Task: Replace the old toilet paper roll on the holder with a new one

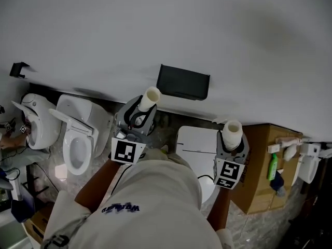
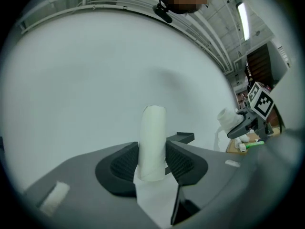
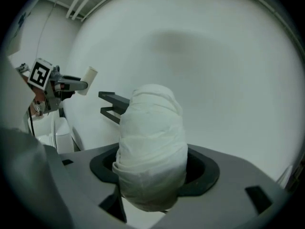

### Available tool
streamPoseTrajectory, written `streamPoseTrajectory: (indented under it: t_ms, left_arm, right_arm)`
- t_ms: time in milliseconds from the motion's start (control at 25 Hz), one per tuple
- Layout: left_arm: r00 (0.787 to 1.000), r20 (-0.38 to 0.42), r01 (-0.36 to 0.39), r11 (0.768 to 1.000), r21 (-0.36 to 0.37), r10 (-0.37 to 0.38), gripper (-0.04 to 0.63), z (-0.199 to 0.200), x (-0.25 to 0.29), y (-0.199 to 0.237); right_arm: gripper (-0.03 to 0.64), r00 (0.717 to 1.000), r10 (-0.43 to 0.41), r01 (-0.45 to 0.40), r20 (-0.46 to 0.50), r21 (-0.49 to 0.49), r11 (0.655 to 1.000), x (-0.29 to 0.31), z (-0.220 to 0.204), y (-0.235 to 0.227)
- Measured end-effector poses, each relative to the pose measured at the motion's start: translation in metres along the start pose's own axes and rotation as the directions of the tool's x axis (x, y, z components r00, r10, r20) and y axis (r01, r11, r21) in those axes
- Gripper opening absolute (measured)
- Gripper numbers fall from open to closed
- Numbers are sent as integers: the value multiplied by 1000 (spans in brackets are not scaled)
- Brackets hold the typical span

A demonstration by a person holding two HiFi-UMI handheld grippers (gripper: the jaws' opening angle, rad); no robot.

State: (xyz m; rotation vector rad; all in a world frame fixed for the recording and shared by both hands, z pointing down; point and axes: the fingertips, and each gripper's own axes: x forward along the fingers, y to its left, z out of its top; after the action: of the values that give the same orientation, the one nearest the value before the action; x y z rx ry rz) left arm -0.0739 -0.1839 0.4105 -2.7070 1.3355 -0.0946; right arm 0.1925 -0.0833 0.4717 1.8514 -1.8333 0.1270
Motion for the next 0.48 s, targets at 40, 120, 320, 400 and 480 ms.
streamPoseTrajectory:
  t_ms: [40, 120, 320, 400, 480]
  left_arm:
    - [1000, -2, -7, 1000, -16, 7, 179, 0, -1, 4]
    - [1000, -1, -5, 999, -34, 5, 179, -1, -1, 7]
    - [1000, 19, 22, 999, -34, -22, 179, 1, -1, 1]
    - [1000, 16, 19, 999, -37, -18, 179, 1, -3, 2]
    - [1000, 10, 20, 999, -25, -20, 179, -1, -3, 3]
  right_arm:
    - [304, 1000, 2, -3, -6, -32, 1000, 1, 0, 1]
    - [304, 1000, 1, -2, -14, -86, 996, 3, 1, 3]
    - [304, 995, -58, 36, -81, -248, 968, 13, -12, -6]
    - [304, 994, -64, 33, -89, -305, 952, 18, -13, -7]
    - [304, 992, -79, 36, -96, -386, 922, 21, -14, -8]
